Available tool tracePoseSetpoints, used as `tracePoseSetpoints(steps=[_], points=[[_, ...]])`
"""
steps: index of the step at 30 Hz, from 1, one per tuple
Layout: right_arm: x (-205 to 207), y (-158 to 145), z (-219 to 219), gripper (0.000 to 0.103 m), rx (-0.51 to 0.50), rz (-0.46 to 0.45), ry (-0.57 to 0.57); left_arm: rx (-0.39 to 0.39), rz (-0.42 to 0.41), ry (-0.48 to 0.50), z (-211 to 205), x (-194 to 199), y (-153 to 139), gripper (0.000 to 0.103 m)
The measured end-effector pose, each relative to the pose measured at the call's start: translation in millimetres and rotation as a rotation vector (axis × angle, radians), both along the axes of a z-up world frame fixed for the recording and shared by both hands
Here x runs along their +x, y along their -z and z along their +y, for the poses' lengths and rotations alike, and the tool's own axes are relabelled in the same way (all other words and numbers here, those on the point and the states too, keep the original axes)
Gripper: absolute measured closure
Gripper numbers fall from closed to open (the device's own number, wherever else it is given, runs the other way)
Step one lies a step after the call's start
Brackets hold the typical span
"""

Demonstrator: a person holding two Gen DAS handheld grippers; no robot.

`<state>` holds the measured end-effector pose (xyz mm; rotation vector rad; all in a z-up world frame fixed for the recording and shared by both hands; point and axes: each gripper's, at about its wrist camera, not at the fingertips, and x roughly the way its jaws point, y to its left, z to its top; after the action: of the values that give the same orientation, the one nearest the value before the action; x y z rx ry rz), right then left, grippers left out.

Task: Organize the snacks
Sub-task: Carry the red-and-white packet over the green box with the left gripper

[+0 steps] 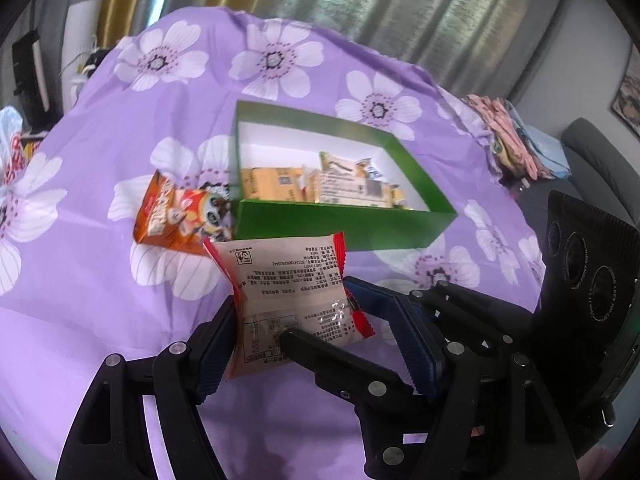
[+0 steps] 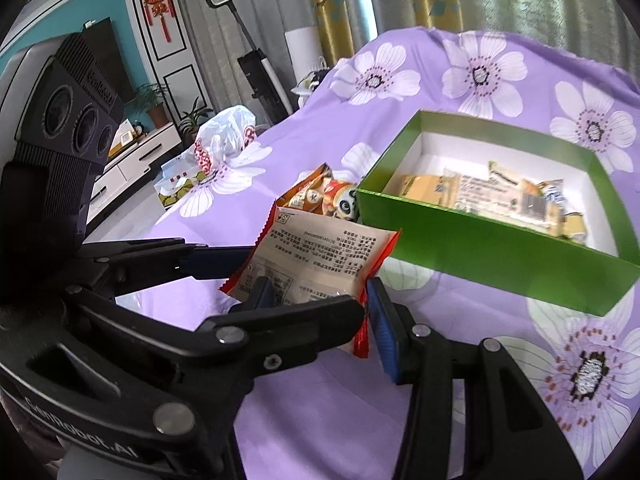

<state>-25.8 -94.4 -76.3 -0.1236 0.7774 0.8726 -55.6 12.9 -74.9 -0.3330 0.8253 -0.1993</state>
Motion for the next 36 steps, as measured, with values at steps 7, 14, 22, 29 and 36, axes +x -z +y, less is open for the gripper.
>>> tracePoseSetpoints(steps=[7,14,22,29,36], points=[[-7,-13,-18,0.054,0.029,-0.029,0.029,0.03,-0.028,0.026,-16,-1,-14,0.028],[-7,-24,-36,0.054,0.055,-0.053,0.059,0.053,-0.053,0.055,-31,1,-26,0.028],[-4,-31,-49,0.054,0.079,-0.075,0.087,0.084,-0.071,0.082,-44,7,-35,0.028],[2,-35,-57,0.054,0.102,-0.085,0.108,0.107,-0.083,0.104,-55,15,-42,0.028],[12,-38,-66,0.054,0.119,-0.091,0.131,0.121,-0.094,0.126,-64,26,-46,0.028]])
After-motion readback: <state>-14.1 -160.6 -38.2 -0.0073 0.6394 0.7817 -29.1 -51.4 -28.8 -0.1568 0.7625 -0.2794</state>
